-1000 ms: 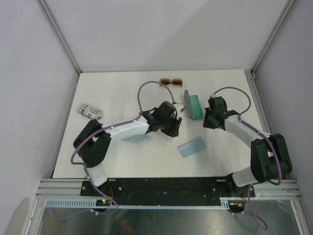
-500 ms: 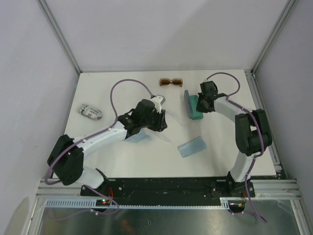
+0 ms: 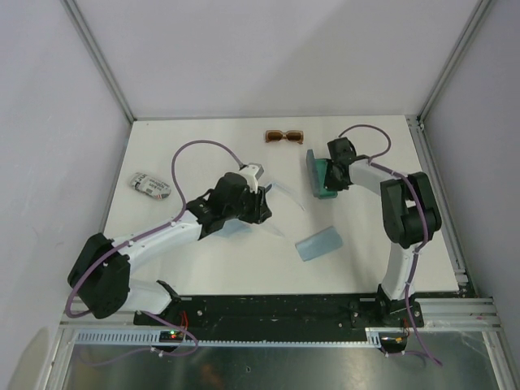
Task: Organize the sunglasses
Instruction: Rotate the opened sunglasses case at the center of the board.
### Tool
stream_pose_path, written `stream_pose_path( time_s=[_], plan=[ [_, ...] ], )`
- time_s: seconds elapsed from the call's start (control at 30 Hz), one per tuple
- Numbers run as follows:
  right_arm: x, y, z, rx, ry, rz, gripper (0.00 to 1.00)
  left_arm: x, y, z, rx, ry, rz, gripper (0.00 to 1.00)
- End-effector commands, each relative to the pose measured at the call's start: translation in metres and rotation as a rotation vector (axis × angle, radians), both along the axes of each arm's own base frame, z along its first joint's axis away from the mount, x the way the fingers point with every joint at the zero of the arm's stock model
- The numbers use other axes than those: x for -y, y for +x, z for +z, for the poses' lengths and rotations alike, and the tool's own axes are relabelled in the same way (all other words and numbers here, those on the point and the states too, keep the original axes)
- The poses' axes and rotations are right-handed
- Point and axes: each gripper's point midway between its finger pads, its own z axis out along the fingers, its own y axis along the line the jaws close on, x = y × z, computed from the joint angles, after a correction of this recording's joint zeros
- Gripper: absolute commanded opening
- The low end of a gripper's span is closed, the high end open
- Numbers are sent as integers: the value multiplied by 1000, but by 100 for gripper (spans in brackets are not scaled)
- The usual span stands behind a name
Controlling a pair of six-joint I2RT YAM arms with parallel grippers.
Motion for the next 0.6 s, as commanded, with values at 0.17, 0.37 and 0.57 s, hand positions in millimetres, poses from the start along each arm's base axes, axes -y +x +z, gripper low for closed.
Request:
stream_pose_path(
  time_s=[0.17,0.37,0.57],
  plan=[
    [-58,-59,18,0,69,105,0,3,6,22,61,-68,10,42],
    [-109,-75,46,32,227,194,0,4,6,19,52,-64,4,42],
    [-105,-63,89,138,293,201,2,5,5,16,45,-61,-4,42]
  ],
)
